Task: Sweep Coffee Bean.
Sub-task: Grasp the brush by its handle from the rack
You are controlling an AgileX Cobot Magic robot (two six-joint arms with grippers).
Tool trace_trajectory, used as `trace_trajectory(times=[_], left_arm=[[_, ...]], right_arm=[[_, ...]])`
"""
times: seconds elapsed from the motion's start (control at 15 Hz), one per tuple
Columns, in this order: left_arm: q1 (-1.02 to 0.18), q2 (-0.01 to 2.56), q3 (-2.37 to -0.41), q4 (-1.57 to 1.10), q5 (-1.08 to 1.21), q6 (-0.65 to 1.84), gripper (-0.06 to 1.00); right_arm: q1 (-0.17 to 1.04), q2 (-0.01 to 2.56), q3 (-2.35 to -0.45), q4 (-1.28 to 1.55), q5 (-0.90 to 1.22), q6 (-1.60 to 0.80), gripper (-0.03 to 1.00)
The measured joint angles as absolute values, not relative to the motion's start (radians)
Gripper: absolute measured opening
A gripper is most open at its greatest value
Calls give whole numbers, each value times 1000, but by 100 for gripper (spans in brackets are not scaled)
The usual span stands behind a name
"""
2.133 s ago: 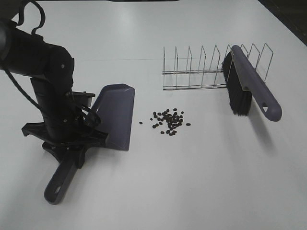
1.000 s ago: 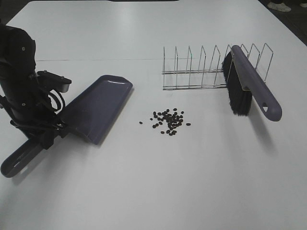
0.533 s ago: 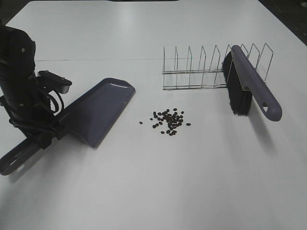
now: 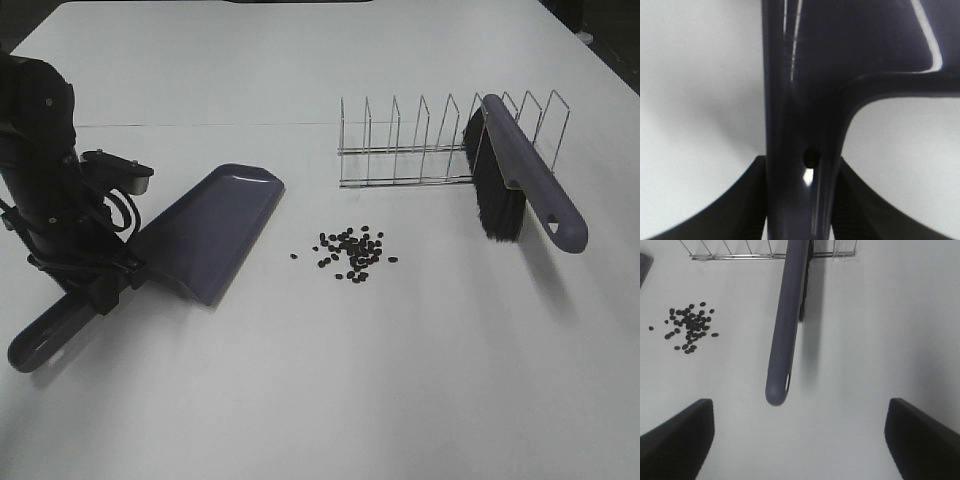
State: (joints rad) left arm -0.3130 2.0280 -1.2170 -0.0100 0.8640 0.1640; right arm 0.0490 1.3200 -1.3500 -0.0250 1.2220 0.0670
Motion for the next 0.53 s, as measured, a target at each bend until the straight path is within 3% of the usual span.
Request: trace_trajectory(times=[0.53], left_arm=[[-313,2028,-1217,-10,864,164,31]], right_arm=[[49,1791,-1686,-7,1222,16,83]])
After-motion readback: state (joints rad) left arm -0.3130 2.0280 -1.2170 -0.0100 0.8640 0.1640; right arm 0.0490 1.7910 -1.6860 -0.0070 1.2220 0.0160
